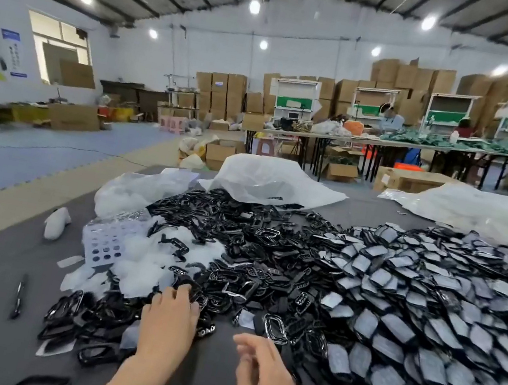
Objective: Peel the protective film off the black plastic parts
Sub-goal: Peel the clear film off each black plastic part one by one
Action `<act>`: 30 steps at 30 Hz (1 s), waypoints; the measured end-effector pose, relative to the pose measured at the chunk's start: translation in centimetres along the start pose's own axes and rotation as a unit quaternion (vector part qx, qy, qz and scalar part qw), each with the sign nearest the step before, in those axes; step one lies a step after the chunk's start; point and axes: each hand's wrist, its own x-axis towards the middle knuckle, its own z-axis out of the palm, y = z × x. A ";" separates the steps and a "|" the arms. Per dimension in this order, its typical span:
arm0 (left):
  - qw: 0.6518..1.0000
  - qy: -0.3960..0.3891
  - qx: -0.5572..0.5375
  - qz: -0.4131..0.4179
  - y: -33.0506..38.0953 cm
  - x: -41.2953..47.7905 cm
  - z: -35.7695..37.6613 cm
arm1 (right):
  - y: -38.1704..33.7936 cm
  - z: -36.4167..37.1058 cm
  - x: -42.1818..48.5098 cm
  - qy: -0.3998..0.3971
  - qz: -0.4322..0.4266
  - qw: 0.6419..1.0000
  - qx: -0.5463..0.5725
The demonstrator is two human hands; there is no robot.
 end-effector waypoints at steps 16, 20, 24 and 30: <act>0.678 -0.159 -0.695 -0.178 2.4 -2.0 -2.7 | 0.4 3.5 3.9 -0.012 0.103 0.992 0.067; 0.540 -0.184 -0.794 -0.208 2.7 -4.2 -2.0 | 0.6 4.0 3.7 -0.003 0.140 0.977 0.163; 0.633 -0.212 -0.730 -0.148 2.4 -5.2 -1.2 | 0.3 3.6 3.2 0.012 0.183 0.952 0.244; 0.741 -0.165 -0.642 -0.108 0.5 -5.9 -0.3 | 1.2 3.5 3.5 0.067 0.198 0.937 0.280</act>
